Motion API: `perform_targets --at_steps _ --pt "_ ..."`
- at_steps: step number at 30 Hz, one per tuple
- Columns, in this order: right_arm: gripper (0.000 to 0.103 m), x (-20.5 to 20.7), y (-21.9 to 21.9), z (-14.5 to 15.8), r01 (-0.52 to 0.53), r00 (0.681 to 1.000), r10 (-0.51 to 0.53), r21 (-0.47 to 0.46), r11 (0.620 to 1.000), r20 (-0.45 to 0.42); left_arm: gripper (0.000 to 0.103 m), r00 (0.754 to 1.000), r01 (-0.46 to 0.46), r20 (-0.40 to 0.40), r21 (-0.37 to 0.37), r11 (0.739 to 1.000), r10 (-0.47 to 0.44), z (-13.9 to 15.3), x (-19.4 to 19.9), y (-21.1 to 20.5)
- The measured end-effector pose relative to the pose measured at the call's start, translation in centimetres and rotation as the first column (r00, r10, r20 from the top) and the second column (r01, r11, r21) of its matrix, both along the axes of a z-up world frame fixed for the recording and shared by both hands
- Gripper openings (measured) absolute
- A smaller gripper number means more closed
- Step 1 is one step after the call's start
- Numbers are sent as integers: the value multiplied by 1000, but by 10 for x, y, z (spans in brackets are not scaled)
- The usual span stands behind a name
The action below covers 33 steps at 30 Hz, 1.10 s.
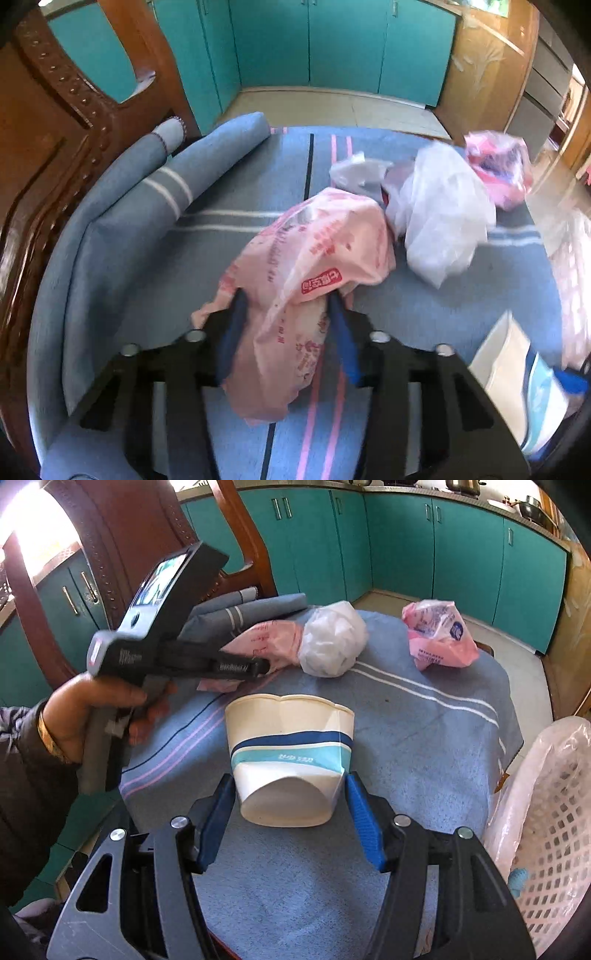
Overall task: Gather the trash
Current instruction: 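Grasp the white paper cup with the right tool while the left tool grasps the pink wipes pack, then lift the paper cup and pink wipes pack above the table with both tools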
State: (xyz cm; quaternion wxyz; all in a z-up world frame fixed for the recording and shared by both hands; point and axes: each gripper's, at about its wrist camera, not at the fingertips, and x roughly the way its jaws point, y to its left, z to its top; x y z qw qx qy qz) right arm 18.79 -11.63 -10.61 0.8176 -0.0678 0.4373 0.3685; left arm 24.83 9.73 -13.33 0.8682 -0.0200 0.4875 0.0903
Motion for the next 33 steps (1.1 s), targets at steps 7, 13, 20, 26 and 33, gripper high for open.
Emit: perform_targets --at_steps 7,13,20,26,33 --pt "61 -6 4 11 -12 999 11 29 1000 38 26 993 -57 107 -21 998 58 30 -60 -4" --pt "61 -7 7 12 18 996 -16 -26 999 86 26 973 -126 198 27 992 118 55 -110 -21" --pt "61 -2 5 6 118 984 -102 -107 987 143 26 973 -101 219 95 990 78 66 -140 -40" --pt "61 -1 2 2 147 980 -129 -117 982 153 26 958 -141 269 132 981 101 89 -162 -40" --pt "61 -6 0 5 149 979 -132 -108 983 157 26 949 -159 296 153 975 108 101 -174 -45"
